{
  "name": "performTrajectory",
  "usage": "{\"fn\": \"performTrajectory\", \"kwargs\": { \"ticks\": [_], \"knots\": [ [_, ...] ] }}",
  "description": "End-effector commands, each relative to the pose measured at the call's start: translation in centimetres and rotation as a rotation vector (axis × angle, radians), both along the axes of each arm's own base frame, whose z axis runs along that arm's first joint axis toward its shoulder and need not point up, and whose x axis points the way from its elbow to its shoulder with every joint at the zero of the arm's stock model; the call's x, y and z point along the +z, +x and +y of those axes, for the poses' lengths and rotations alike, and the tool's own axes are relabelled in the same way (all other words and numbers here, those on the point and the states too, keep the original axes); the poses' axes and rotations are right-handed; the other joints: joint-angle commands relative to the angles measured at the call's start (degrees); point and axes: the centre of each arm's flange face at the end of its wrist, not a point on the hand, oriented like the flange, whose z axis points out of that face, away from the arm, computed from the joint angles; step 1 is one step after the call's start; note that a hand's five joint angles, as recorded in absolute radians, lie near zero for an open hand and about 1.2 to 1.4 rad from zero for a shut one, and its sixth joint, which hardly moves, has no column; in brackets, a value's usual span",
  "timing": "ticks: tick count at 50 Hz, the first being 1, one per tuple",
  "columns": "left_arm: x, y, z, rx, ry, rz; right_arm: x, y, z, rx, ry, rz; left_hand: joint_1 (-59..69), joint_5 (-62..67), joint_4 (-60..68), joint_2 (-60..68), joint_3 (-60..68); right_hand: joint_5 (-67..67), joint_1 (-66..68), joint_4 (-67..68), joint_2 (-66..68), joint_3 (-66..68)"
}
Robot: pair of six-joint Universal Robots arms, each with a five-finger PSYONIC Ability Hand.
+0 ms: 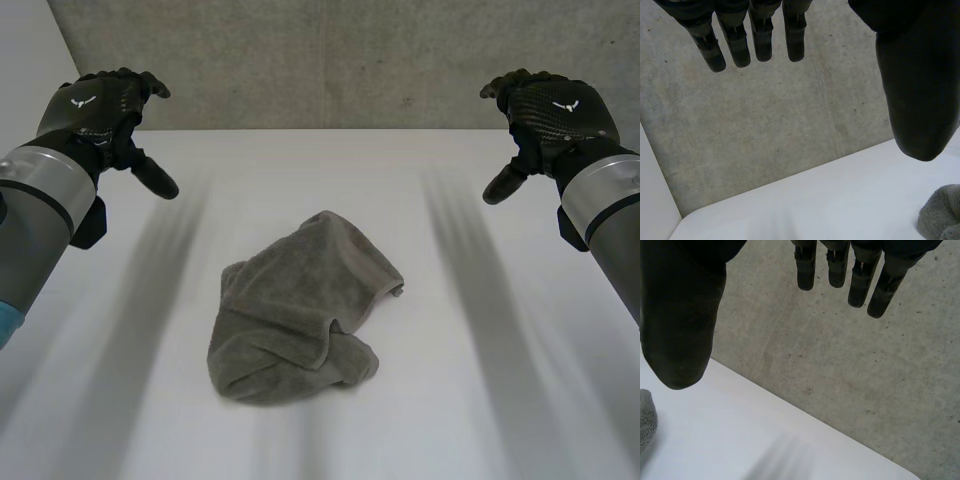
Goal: Fold the towel.
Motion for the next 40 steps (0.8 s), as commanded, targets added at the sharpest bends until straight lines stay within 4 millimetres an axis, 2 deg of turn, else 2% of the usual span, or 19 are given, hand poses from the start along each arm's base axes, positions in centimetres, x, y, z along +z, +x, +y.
{"fn": "performTrajectory", "kwargs": {
  "ticks": [1,8,11,13,14,15,16,17,18,19,20,21,22,26,29,30,35,36,40],
  "knots": [
    [0.0,-0.3,0.4,-0.013,0.000,0.000,0.1,0.0,0.0,0.000,-0.002,-0.001,-3.3,-2.0,-3.4,-3.3,-2.9,-3.6,-4.3,-4.4,-4.5,-2.5],
    [-0.1,-0.8,1.1,-0.033,0.004,-0.003,-0.1,0.4,0.2,0.023,0.000,0.017,-2.1,-0.8,-3.4,-2.2,-2.9,-3.6,-4.3,-4.4,-4.5,-2.5],
    [-0.4,-1.5,2.1,-0.067,0.019,-0.010,-0.3,0.5,0.3,0.034,0.002,0.029,0.3,1.6,-3.4,0.2,-2.9,-3.6,-4.3,-4.4,-4.5,-2.5],
    [-1.0,-2.2,3.9,-0.108,0.040,-0.019,-0.6,0.8,0.4,0.054,0.004,0.056,1.8,3.1,-3.4,1.7,-2.9,-3.6,-4.3,-4.4,-4.5,-2.5],
    [-1.0,-2.2,3.9,-0.109,0.040,-0.019,-1.3,1.1,0.6,0.091,0.013,0.098,1.8,3.1,-3.4,1.7,-2.9,-3.6,-4.3,-4.4,-4.5,-2.5],
    [-1.5,-2.5,5.2,-0.134,0.057,-0.025,-2.5,1.6,0.9,0.152,0.032,0.162,1.8,3.1,-3.4,1.7,-2.9,-3.6,-4.3,-4.4,-4.5,-2.5],
    [-2.1,-2.6,6.2,-0.151,0.073,-0.031,-2.5,1.6,0.9,0.152,0.032,0.163,2.3,3.6,-3.4,2.2,-2.9,-3.6,-4.3,-4.4,-4.5,-2.5],
    [-2.1,-2.6,6.3,-0.152,0.073,-0.031,-3.4,1.9,1.1,0.202,0.052,0.212,2.3,3.6,-3.4,2.2,-2.9,-3.6,-4.3,-4.4,-4.5,-2.5],
    [-2.8,-2.5,7.2,-0.164,0.093,-0.040,-3.4,1.9,1.1,0.202,0.053,0.213,4.9,6.2,-3.4,4.9,-2.9,-3.6,-4.3,-4.4,-4.5,-2.5],
    [-2.8,-2.5,7.2,-0.164,0.093,-0.040,-4.2,2.2,1.6,0.255,0.073,0.252,5.0,6.3,-3.4,4.9,-2.9,-3.6,-4.3,-4.4,-4.5,-2.5],
    [-3.7,-2.4,7.8,-0.171,0.114,-0.048,-5.1,2.7,2.1,0.314,0.101,0.288,7.1,8.4,-3.4,7.1,-2.9,-3.6,-4.3,-4.4,-4.5,-2.5],
    [-4.8,-2.3,8.2,-0.173,0.140,-0.061,-5.1,2.7,2.1,0.314,0.101,0.288,7.3,8.6,-3.4,7.3,-2.9,-3.6,-4.3,-4.4,-4.5,-2.5],
    [-4.8,-2.3,8.2,-0.173,0.141,-0.061,-6.1,3.2,2.6,0.367,0.134,0.308,7.3,8.6,-3.4,7.3,-2.9,-3.6,-4.3,-4.4,-4.5,-2.5],
    [-7.5,-2.5,9.0,-0.188,0.188,-0.085,-8.5,4.6,4.1,0.480,0.205,0.322,6.5,7.8,-3.4,6.4,-2.9,-3.6,-4.3,-4.4,-4.5,-2.5],
    [-9.4,-2.9,9.1,-0.200,0.219,-0.101,-9.2,5.0,4.5,0.506,0.222,0.325,6.1,7.5,-3.4,6.1,-2.9,-3.6,-4.3,-4.4,-4.5,-2.5],
    [-9.4,-2.9,9.1,-0.200,0.219,-0.101,-9.9,5.5,4.8,0.525,0.233,0.329,6.1,7.5,-3.4,6.1,-2.9,-3.6,-4.3,-4.4,-4.5,-2.5],
    [-12.7,-2.9,8.9,-0.180,0.303,-0.145,-12.8,7.5,5.9,0.579,0.234,0.334,5.1,6.4,-3.4,5.1,-2.9,-3.6,-4.3,-4.4,-4.5,-2.5],
    [-13.3,-3.0,9.0,-0.173,0.321,-0.157,-12.8,7.5,5.9,0.579,0.234,0.334,5.1,6.4,-3.4,5.1,-2.9,-3.6,-4.3,-4.4,-4.5,-2.5],
    [-14.2,-3.1,9.2,-0.165,0.346,-0.176,-14.5,8.5,6.2,0.582,0.247,0.290,5.1,6.4,-3.4,5.1,-2.9,-2.3,-3.1,-4.4,-3.3,-2.5]
  ]
}}
